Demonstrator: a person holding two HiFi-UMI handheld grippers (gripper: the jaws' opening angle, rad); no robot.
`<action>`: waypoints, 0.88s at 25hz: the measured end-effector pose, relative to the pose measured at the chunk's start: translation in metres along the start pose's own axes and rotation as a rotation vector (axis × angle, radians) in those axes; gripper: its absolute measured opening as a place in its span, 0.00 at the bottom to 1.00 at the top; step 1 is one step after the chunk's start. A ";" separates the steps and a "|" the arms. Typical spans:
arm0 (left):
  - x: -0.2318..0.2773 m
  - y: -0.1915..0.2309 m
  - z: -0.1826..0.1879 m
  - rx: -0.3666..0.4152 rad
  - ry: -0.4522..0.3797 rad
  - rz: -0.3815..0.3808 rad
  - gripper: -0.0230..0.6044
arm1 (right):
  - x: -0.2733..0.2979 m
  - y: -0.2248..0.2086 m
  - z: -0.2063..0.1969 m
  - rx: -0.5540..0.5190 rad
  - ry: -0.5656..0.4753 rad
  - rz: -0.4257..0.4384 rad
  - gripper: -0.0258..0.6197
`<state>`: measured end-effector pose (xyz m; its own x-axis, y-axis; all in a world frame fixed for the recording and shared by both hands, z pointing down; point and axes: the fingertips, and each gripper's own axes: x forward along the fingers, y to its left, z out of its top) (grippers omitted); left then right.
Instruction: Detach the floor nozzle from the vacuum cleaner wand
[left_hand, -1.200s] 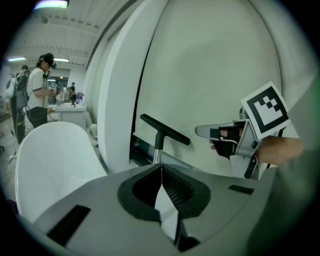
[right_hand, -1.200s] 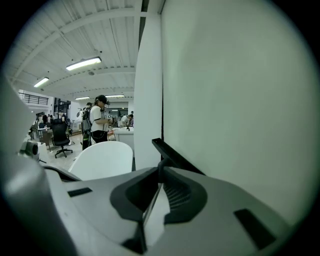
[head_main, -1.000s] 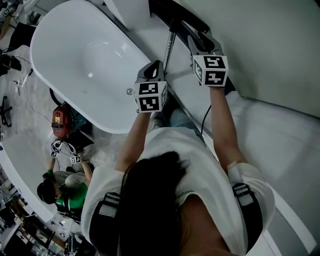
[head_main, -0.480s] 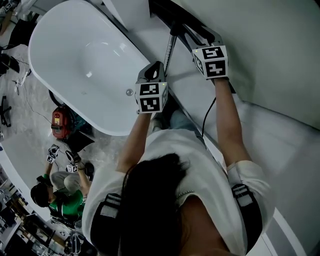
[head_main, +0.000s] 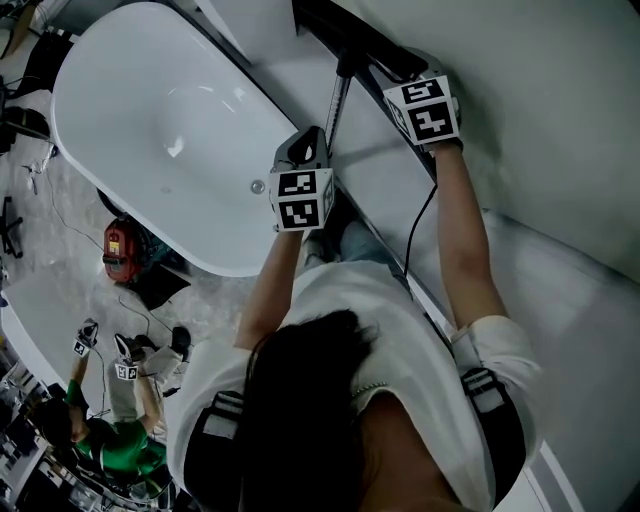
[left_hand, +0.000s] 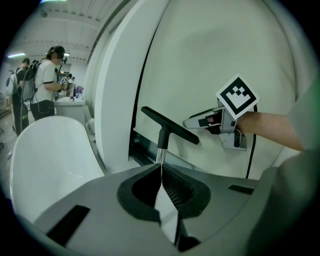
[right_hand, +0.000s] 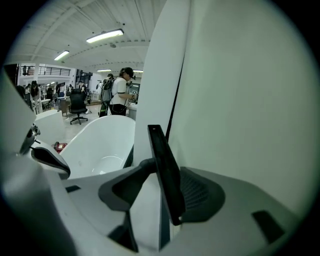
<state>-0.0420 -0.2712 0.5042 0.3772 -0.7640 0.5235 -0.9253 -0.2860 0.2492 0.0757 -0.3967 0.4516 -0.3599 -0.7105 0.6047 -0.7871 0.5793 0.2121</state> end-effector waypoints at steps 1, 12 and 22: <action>0.001 0.001 0.000 -0.003 0.002 0.000 0.04 | 0.002 -0.002 0.000 -0.012 0.007 -0.003 0.40; 0.014 0.014 0.001 -0.020 0.017 0.020 0.04 | 0.028 -0.005 -0.010 -0.123 0.132 0.075 0.46; 0.025 0.015 -0.004 -0.019 0.023 0.014 0.04 | 0.050 -0.011 -0.012 -0.209 0.163 0.061 0.46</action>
<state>-0.0463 -0.2917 0.5242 0.3651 -0.7543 0.5456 -0.9296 -0.2641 0.2571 0.0726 -0.4339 0.4891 -0.3047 -0.6077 0.7334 -0.6400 0.7009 0.3149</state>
